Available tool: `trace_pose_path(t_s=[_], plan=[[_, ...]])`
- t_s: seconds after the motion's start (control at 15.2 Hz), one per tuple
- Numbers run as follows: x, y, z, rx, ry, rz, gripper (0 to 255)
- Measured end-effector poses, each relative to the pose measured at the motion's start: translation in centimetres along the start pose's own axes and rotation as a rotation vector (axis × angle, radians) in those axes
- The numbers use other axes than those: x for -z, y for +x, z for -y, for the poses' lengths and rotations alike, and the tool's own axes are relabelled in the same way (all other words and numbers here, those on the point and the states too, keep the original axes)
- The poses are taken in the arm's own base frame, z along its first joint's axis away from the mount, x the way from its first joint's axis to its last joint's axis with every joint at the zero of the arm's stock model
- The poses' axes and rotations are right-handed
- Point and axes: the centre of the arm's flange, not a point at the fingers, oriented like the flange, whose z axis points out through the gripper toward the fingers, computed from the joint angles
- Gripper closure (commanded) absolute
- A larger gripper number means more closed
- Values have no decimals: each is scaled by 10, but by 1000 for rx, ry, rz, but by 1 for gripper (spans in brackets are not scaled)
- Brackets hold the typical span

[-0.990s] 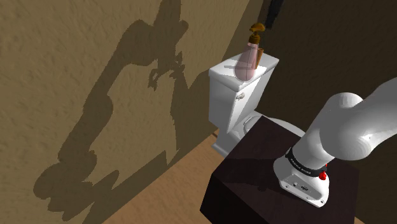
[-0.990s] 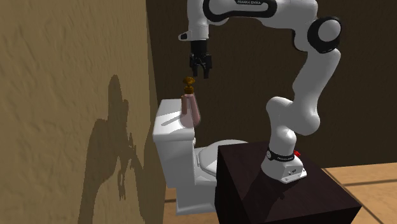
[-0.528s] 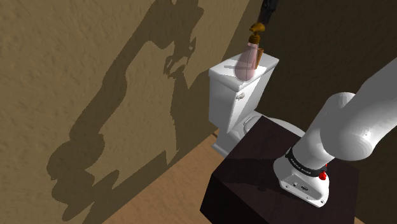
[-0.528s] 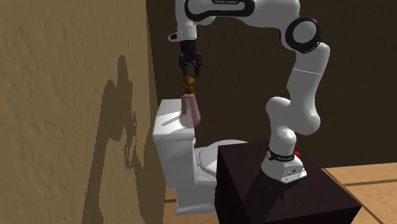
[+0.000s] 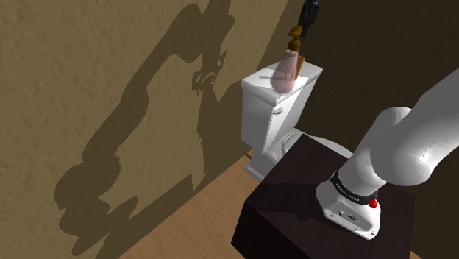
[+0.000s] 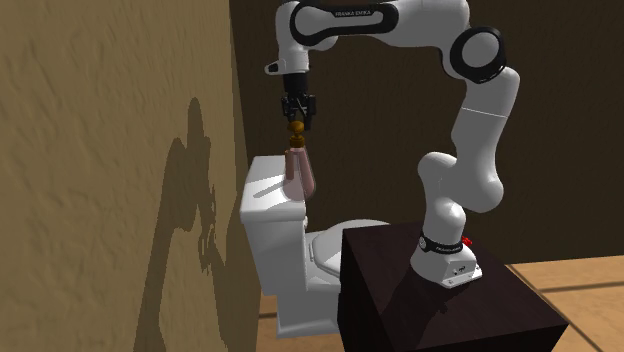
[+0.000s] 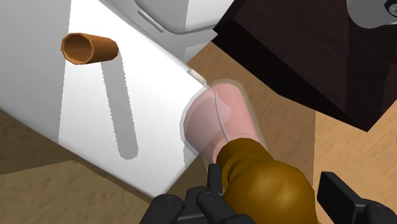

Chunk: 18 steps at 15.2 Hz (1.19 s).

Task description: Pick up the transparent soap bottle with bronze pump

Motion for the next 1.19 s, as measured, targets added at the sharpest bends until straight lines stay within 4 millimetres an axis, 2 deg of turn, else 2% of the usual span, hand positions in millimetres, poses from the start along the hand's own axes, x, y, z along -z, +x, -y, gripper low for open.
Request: trace_pose_path(t_s=[0.59, 1.19], plan=[[2, 1, 0, 0, 0, 0, 255], [46, 2, 8, 0, 0, 0, 255]])
